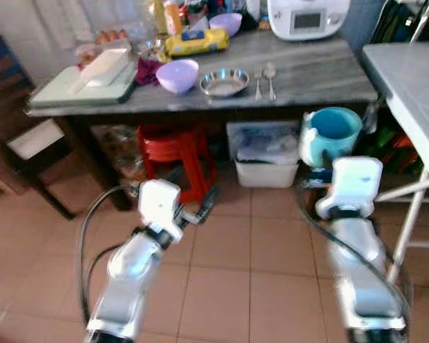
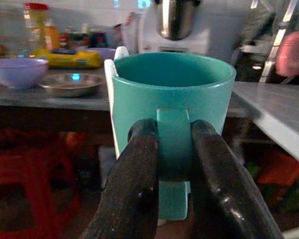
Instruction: Setting the table
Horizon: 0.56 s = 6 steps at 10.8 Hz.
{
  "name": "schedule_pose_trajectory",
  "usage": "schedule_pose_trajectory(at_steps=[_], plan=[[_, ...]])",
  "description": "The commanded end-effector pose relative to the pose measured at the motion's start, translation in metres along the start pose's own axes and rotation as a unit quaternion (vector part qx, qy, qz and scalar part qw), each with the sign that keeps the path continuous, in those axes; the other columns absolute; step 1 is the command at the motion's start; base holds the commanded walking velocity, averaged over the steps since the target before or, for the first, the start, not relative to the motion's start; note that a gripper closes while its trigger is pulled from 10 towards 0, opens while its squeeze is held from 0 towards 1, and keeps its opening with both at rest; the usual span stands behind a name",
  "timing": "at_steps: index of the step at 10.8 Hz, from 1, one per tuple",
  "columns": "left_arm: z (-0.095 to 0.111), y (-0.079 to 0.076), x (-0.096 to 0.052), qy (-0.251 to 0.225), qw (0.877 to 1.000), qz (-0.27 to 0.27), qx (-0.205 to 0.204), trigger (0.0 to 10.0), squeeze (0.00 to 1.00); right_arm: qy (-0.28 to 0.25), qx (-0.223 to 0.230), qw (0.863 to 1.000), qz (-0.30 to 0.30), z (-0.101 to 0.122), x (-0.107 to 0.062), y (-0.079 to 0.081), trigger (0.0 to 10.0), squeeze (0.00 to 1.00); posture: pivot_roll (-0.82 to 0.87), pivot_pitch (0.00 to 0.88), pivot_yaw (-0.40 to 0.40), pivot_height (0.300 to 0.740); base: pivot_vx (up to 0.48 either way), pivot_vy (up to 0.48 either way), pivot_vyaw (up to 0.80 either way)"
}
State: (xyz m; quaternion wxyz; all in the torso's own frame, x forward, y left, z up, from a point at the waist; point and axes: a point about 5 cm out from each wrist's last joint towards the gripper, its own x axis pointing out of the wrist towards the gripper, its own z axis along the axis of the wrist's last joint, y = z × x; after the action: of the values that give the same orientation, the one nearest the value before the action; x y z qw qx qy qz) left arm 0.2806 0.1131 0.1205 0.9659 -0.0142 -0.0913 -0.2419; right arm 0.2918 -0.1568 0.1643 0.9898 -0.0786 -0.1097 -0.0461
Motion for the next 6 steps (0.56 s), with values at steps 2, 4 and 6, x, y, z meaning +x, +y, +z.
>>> schedule_pose_trajectory(at_steps=[2, 4, 6], plan=[[0.0017, 0.0001, 0.0006, -0.003, 1.000, 0.000, -0.001, 10.0, 0.00, -0.014, -0.005, 1.000, -0.004, 0.0055, 0.0014, -0.0042, 10.0, 0.00, -0.17, 0.092, 0.130, 0.740, 0.337, 0.000, 0.00], [0.0017, 0.0001, 0.0006, -0.003, 1.000, 0.000, -0.001, 10.0, 0.00, -0.014, -0.005, 1.000, -0.004, 0.0055, 0.0014, -0.0042, 10.0, 0.00, -0.17, 0.092, 0.130, 0.740, 0.337, 0.000, 0.00], [0.0017, 0.0001, 0.0006, -0.003, 1.000, 0.000, -0.001, 10.0, 0.00, -0.014, -0.005, 1.000, -0.004, 0.0055, 0.0014, -0.0042, 10.0, 0.00, -0.17, 0.092, 0.130, 0.740, 0.337, 0.000, 0.00]])
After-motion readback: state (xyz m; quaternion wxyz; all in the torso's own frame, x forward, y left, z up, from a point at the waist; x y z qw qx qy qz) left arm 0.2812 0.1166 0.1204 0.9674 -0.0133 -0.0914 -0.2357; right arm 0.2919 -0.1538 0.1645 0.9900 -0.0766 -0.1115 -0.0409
